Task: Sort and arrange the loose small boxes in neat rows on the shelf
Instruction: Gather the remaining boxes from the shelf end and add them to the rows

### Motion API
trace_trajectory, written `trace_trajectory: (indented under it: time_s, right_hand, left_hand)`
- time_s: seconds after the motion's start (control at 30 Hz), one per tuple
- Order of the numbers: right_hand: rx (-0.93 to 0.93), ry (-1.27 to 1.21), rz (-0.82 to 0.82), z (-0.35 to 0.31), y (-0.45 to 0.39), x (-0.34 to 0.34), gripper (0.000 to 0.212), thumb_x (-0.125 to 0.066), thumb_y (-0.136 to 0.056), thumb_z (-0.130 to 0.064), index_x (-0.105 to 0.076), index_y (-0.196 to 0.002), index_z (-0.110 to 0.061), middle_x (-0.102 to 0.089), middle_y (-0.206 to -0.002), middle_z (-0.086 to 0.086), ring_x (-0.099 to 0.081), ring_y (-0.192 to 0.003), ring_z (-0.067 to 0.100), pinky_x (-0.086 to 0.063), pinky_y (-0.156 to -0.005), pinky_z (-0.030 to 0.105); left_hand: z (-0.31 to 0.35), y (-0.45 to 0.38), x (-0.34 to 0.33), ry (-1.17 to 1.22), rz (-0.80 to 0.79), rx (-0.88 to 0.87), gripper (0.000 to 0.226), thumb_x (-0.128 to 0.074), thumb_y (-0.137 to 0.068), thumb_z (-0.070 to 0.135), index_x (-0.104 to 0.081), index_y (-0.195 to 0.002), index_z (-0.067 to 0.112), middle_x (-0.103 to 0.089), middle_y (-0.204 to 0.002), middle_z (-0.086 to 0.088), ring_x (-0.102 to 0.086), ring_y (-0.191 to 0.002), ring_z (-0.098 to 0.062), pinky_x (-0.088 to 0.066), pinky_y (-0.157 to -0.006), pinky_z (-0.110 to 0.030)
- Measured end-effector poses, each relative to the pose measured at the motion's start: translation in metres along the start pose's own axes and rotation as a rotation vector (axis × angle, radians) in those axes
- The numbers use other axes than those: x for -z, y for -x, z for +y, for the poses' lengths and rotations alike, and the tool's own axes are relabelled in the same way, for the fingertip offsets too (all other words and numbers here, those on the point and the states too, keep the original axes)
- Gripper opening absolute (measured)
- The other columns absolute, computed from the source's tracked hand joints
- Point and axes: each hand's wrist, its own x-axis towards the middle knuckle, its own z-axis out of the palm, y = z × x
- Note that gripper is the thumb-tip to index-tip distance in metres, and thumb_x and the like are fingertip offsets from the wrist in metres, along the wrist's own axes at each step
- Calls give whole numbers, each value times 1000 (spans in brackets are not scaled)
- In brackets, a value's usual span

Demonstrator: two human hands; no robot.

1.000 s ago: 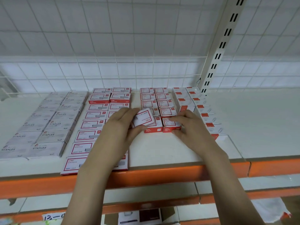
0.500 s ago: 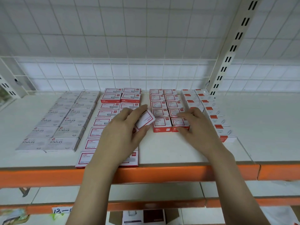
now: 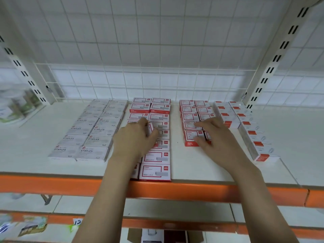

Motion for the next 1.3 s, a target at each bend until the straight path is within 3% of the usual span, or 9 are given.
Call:
trace_trajectory:
  time_s: [0.13, 0.2, 0.27, 0.37, 0.53, 0.63, 0.83, 1.03, 1.3]
  right_hand:
    - [12, -11, -3, -6, -2, -2, 37, -60, -87, -18, -55, -124, -15, -50, -120, 4, -47, -115, 21, -35, -91, 24]
    - [10, -6, -11, -9, -2, -3, 37, -59, -88, -19, -55, -124, -15, -50, -121, 4, -47, -115, 19, -36, -91, 25]
    - [9, -6, -13, -11, -2, -5, 38, -59, -88, -19, -54, -125, -15, -50, -122, 3, -46, -116, 19, -37, -92, 27]
    - [15, -11, -3, -14, -2, -7, 37, -60, -87, -19, -55, -124, -15, -50, -121, 3, -46, -116, 20, -35, -93, 26]
    - [22, 10, -18, -18, -3, -11, 39, -59, -88, -21, -53, -126, -18, -49, -124, 3, -44, -117, 19, -31, -92, 22]
    - [20, 9, -15, -20, -4, -12, 40, -59, -88, -23, -53, -126, -18, -49, -122, 2, -44, -116, 18, -30, -90, 19]
    - [9, 20, 4, -23, -4, -14, 39, -60, -86, -22, -54, -125, -18, -50, -120, 2, -46, -115, 19, -32, -90, 21]
    - [6, 33, -9, -28, -8, -22, 39, -61, -86, -22, -55, -125, -19, -51, -115, 1, -47, -111, 17, -33, -92, 20]
    - [5, 42, -14, -39, -11, -32, 38, -60, -86, -21, -55, -124, -16, -52, -113, 2, -51, -105, 19, -43, -92, 29]
  left_hand:
    - [-2, -8, -3, -86, -146, 28, 54, -28, -88, 64, -58, -97, 20, -64, -91, -3, -59, -88, -26, -42, -66, -30]
    - [-6, -5, 3, -80, -116, 8, 50, -29, -91, 58, -59, -109, 22, -62, -100, -4, -56, -98, -26, -44, -73, -34]
    - [-16, -2, 11, -66, -36, -141, 39, -41, -94, 38, -53, -127, 23, -55, -118, -6, -46, -113, -27, -42, -85, -38]
    - [-35, -8, 21, -74, -167, -430, 60, -55, -82, 10, -42, -138, 25, -37, -143, -4, -31, -132, -25, -34, -103, -43]
    - [-37, -27, 15, -254, -338, -702, 69, -55, -87, 12, -25, -144, 37, -12, -156, 8, -8, -143, -13, -13, -116, -43]
    - [-32, -34, 14, -337, -398, -763, 61, -50, -90, 18, -28, -142, 41, -19, -153, 15, -10, -142, -6, -8, -115, -36]
    - [-38, -51, 23, -409, -276, -757, 54, -57, -81, 41, -43, -133, 40, -46, -131, 10, -36, -124, -15, -14, -106, -35]
    - [-53, -76, 18, -412, -187, -560, 56, -51, -85, 50, -40, -137, 32, -50, -128, 4, -42, -119, -20, -19, -101, -39]
    - [-56, -88, 5, -460, -216, -505, 36, -41, -94, 40, -51, -127, 29, -44, -133, 3, -40, -122, -21, -24, -103, -41]
